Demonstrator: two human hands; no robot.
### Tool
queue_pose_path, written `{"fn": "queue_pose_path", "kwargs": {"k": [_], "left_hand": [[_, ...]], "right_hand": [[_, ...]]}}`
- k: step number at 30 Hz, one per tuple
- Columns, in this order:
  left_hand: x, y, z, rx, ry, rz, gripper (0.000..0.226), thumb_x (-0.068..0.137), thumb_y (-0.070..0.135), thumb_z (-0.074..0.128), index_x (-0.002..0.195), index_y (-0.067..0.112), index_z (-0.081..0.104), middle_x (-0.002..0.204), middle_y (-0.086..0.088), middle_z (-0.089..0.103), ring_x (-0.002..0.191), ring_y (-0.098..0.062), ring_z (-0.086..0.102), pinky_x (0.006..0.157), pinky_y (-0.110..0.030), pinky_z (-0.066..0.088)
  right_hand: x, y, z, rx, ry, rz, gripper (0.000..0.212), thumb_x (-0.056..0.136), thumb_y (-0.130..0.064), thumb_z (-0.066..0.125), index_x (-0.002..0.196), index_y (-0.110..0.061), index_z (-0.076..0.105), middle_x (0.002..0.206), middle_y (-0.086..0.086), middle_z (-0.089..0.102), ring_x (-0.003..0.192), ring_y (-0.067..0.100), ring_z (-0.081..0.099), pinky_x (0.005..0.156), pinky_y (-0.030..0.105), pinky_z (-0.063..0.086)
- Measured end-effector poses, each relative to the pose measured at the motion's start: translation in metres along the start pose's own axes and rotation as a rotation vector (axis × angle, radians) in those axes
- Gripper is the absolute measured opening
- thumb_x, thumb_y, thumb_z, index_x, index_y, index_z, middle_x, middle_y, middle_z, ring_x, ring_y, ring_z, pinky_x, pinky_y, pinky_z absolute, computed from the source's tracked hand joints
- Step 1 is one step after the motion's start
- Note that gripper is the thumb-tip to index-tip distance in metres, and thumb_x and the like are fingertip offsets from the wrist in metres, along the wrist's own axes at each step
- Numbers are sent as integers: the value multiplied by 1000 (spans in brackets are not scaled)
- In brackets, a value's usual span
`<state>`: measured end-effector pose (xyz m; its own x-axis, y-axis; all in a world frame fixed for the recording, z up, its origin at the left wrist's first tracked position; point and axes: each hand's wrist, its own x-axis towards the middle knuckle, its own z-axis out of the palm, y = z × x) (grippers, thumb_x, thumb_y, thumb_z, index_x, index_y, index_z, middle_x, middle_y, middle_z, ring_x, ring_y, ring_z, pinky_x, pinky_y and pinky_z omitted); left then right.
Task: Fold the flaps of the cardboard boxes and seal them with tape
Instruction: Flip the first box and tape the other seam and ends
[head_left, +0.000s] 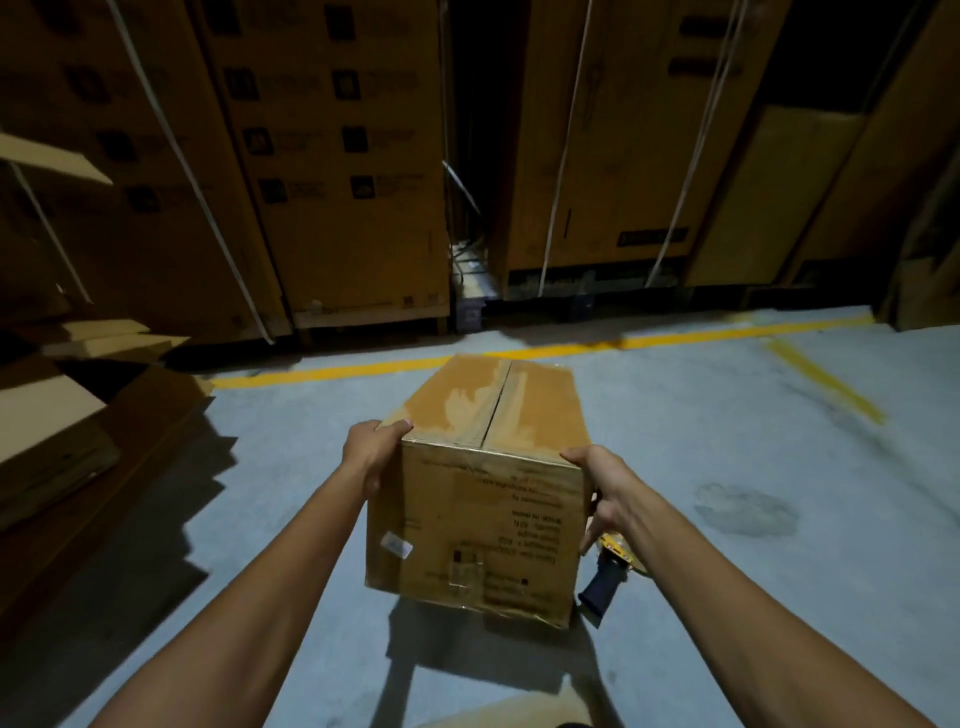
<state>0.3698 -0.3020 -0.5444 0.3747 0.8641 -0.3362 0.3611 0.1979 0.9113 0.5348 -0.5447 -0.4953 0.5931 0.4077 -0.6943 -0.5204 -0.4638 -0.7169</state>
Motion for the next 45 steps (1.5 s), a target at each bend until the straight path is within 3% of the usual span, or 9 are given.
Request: {"fn": "queue_pose_path", "kwargs": {"k": [7, 14, 18, 22, 26, 29, 33, 38, 45], "left_hand": [[-94, 61, -7, -133, 66, 19, 37, 80, 28, 81, 103, 2, 66, 97, -16, 71, 87, -33, 67, 69, -38, 54], [-147, 138, 6, -269, 33, 142, 34, 88, 23, 75, 113, 3, 63, 102, -12, 68, 88, -27, 65, 57, -29, 48], [-150, 177, 30, -351, 15, 180, 33, 88, 22, 74, 111, 2, 62, 102, -14, 67, 93, -32, 66, 80, -43, 59], [-127, 211, 67, -424, -28, 188, 16, 91, 19, 71, 92, 6, 62, 99, -13, 67, 94, -31, 66, 90, -47, 57], [-80, 233, 123, -504, -60, 180, 10, 91, 16, 71, 87, 11, 63, 96, -11, 67, 93, -31, 66, 90, -50, 57], [-30, 234, 176, -502, -83, 170, 9, 91, 16, 69, 96, 11, 65, 108, -13, 68, 104, -35, 64, 97, -54, 52], [37, 221, 252, -496, -139, 158, 60, 92, 13, 69, 146, 11, 43, 131, -9, 60, 117, -32, 59, 102, -50, 48], [123, 183, 335, -358, -261, 156, 23, 95, 10, 63, 115, 20, 67, 114, -11, 72, 84, -22, 65, 58, -25, 47], [205, 114, 415, -250, -346, -8, 49, 94, 5, 64, 138, 21, 47, 105, -8, 69, 72, -20, 60, 64, -32, 42]], "right_hand": [[-83, -8, -34, -7, 41, -169, 22, 102, -32, 55, 95, -11, 54, 88, 18, 64, 85, 45, 56, 98, 81, 26], [-116, -76, -66, 250, 84, -523, 29, 95, -25, 61, 120, -11, 60, 102, 15, 71, 79, 27, 71, 56, 32, 54], [-111, -128, -90, 423, 160, -656, 57, 74, -21, 75, 126, -5, 58, 111, 19, 69, 89, 33, 71, 58, 39, 60], [-95, -175, -107, 418, 301, -824, 22, 84, -26, 75, 100, -11, 74, 99, 10, 75, 89, 28, 72, 72, 37, 61], [-48, -224, -140, 271, 287, -745, 40, 97, -47, 59, 122, -16, 64, 116, 4, 70, 107, 34, 67, 92, 57, 54], [0, -253, -164, 150, 277, -577, 45, 102, -51, 47, 138, -22, 46, 123, 4, 50, 123, 54, 50, 74, 82, 34], [98, -258, -192, 239, 330, -658, 44, 94, -33, 67, 133, -18, 52, 120, 3, 60, 110, 29, 56, 89, 51, 46], [236, -223, -226, 332, 411, -664, 24, 86, -35, 75, 103, -23, 64, 105, -3, 68, 103, 26, 60, 85, 49, 51], [383, -183, -259, 393, 409, -561, 18, 88, -24, 74, 79, -17, 60, 91, 11, 70, 89, 31, 64, 67, 37, 47]]}}
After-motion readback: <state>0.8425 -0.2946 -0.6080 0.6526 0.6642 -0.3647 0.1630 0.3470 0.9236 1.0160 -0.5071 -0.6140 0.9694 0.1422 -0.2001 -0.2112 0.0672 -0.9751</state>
